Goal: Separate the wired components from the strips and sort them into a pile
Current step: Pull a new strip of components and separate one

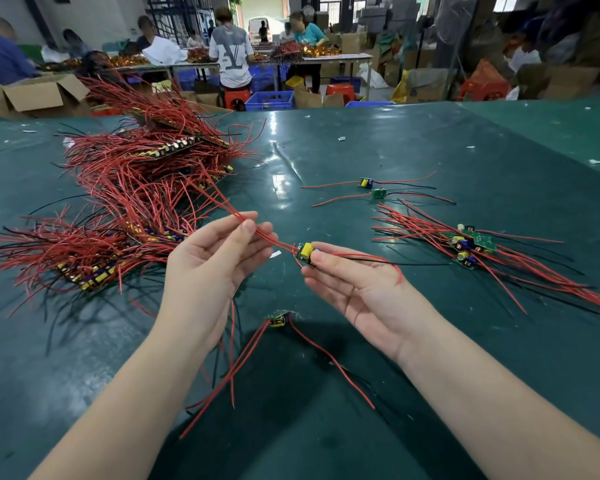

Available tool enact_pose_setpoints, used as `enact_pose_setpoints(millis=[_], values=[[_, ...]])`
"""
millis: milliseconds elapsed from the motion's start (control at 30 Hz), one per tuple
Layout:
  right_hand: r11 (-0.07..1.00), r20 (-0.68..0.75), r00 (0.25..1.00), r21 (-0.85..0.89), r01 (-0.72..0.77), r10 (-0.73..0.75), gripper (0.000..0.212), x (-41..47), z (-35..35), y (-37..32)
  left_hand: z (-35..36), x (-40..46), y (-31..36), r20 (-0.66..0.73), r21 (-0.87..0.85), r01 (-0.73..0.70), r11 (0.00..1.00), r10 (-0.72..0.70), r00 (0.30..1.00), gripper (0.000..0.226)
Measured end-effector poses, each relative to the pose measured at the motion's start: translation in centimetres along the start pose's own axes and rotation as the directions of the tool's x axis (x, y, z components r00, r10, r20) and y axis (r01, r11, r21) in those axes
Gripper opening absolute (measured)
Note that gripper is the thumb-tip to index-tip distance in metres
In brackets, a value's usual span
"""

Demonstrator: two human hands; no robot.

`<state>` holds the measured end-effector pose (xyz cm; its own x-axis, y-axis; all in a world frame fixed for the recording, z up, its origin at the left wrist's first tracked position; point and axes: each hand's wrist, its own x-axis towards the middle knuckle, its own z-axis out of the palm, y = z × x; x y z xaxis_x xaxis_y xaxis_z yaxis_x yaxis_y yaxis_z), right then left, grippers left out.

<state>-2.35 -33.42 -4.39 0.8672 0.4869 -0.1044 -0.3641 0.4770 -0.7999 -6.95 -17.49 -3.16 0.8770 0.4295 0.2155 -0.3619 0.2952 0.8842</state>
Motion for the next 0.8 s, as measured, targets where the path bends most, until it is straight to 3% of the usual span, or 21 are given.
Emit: enact_pose_setpoints(millis=[267,800], values=[[0.997,0.007,0.997,0.038,-0.073,0.073,0.018,-0.05,-0.12,-0.34,-0.23,0.41,0.06,-0.071,-0.041,0.088,0.995,-0.091,0.993,0.009],[0.997,0.011,0.997,0.009,-0.075,0.074,0.017,0.09,-0.37,-0.25,-0.8,0.92,0.74,-0.15,-0.177,0.07,0.982,-0.097,0.984,0.013]])
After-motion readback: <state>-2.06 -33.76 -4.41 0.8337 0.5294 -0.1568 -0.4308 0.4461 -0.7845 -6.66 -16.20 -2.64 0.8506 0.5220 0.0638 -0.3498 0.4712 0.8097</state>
